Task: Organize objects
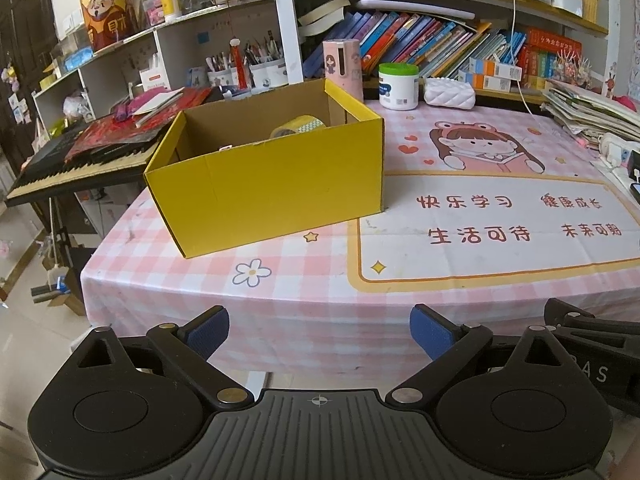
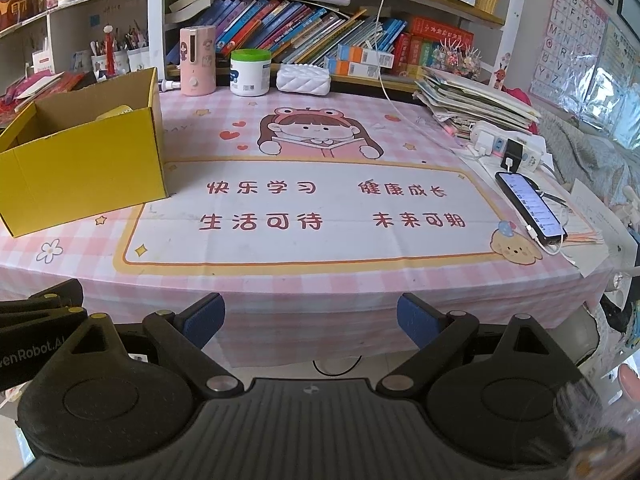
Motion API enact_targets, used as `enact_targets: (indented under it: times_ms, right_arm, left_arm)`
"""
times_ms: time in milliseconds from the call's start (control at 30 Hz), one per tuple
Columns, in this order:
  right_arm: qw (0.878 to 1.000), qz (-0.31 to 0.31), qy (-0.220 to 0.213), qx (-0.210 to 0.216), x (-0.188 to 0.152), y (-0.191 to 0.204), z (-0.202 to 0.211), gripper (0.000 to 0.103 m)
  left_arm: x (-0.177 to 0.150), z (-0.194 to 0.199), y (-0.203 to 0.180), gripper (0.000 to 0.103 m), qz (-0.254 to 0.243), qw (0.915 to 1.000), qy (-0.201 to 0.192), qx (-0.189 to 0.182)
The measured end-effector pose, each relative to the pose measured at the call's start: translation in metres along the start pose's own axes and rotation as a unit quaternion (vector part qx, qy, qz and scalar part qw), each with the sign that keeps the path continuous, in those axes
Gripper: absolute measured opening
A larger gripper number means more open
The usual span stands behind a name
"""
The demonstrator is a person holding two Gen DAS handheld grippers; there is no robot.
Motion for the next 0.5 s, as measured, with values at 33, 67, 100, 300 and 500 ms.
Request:
enact_targets:
  times_ms: [33,67,100,300,500]
  right_arm:
    - [1.000,0.000,0.001,0.000,0.0004,0.0001,-0.0003,0.094]
    - [1.000,0.000,0.002,0.001,0.0006,0.0000,-0.0004,0.094]
    - [1.000,0.000,0.002,0.001,0.0005,0.0000,-0.0004,0.094]
    - [1.000,0.000,0.004,-0.001,0.0008,0.0001,-0.0009,0.094]
    - [1.000,-0.002,0.006,0.001,0.0006,-0.0015,-0.0034,0.094]
  left_arm:
    - [0.0001,-0.0003,0.0001,0.098,0.000,1.0000,0.000,0.000]
    - [0.0002,-0.0002,0.0000,0.098,0.001,1.0000,0.000,-0.001]
    - [0.0002,-0.0002,-0.0001,0.098,0.001,1.0000,0.000,-0.002]
    - [-0.0010,-0.0021,-0.0021,0.098,0.003,0.9999,0.002,-0.010]
    - [-0.0005,-0.0016,-0.0036,0.098,0.004,0.9999,0.001,-0.012]
Point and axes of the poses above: each gripper's, at about its wrist camera, not at the fingertips, and z roughly against the way its jaws point, y to its left, x to its top, the point moved 6 cm from there along -z, roughly the way its jaws point, and after that the axes turned 6 degrees about x, right-handed, at the moved point
